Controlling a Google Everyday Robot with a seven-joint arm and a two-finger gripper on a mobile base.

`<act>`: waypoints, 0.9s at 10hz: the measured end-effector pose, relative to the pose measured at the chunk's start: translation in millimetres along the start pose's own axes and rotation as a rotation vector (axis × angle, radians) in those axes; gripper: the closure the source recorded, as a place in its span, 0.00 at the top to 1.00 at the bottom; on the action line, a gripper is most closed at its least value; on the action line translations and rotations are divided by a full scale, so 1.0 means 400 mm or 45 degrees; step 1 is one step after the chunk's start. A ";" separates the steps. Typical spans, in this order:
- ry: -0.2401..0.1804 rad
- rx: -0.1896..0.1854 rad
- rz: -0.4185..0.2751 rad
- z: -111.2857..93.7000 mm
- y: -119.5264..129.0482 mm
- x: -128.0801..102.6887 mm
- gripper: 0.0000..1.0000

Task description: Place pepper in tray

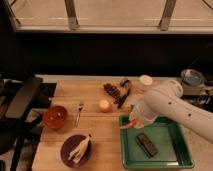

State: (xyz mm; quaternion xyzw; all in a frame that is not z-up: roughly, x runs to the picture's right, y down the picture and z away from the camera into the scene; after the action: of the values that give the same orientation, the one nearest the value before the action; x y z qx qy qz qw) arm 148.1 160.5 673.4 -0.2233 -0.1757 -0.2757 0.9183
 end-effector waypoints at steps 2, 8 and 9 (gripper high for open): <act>-0.003 0.000 -0.004 0.002 -0.003 -0.002 0.00; -0.013 0.054 0.240 -0.014 0.039 0.119 0.00; -0.018 0.065 0.313 -0.021 0.068 0.167 0.00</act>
State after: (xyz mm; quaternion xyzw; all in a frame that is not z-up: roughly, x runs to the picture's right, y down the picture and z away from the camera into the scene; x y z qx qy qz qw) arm 218.2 147.9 687.5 -0.2217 -0.1604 -0.1551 0.9493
